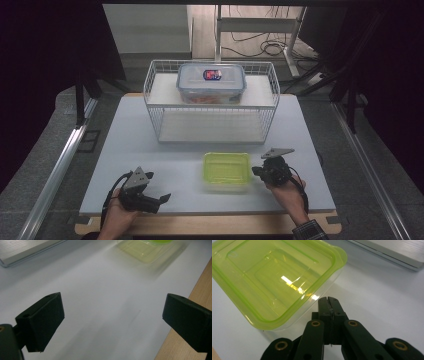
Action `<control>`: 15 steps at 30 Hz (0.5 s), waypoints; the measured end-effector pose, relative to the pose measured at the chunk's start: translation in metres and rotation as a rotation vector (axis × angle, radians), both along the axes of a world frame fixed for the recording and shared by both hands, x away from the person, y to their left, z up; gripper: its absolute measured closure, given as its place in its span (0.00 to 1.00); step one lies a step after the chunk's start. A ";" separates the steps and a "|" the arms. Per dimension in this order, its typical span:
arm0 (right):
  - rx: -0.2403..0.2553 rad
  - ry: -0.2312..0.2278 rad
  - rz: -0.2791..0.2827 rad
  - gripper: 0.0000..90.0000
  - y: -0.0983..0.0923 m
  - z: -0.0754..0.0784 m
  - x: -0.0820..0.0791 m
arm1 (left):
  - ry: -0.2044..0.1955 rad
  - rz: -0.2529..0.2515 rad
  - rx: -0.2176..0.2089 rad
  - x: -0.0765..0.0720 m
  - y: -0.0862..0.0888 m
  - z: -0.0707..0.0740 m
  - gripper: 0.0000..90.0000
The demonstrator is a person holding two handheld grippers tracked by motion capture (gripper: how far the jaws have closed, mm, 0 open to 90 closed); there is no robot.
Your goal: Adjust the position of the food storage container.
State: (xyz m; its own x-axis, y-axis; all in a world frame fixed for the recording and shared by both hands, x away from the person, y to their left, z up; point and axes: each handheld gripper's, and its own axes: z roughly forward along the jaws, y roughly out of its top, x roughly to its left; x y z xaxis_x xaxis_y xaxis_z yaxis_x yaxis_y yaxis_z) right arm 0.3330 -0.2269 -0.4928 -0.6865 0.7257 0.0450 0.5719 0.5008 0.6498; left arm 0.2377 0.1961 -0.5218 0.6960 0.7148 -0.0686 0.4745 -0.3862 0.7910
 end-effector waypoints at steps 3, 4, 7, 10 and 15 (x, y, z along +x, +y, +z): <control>-0.021 -0.015 0.009 0.98 0.003 0.000 0.000 | 0.000 0.001 0.000 0.000 0.000 0.000 0.04; -0.021 -0.018 0.007 0.96 0.002 0.000 0.000 | 0.000 0.001 0.001 0.000 0.001 0.000 0.04; -0.033 -0.037 -0.020 0.89 -0.004 0.001 0.000 | 0.003 0.001 -0.001 0.000 0.001 0.000 0.04; -0.012 -0.053 -0.039 0.79 -0.014 0.004 -0.001 | 0.004 0.000 0.003 0.000 0.001 -0.001 0.04; 0.038 -0.058 -0.063 0.61 -0.026 0.009 -0.004 | 0.006 -0.001 0.005 0.000 0.000 -0.001 0.04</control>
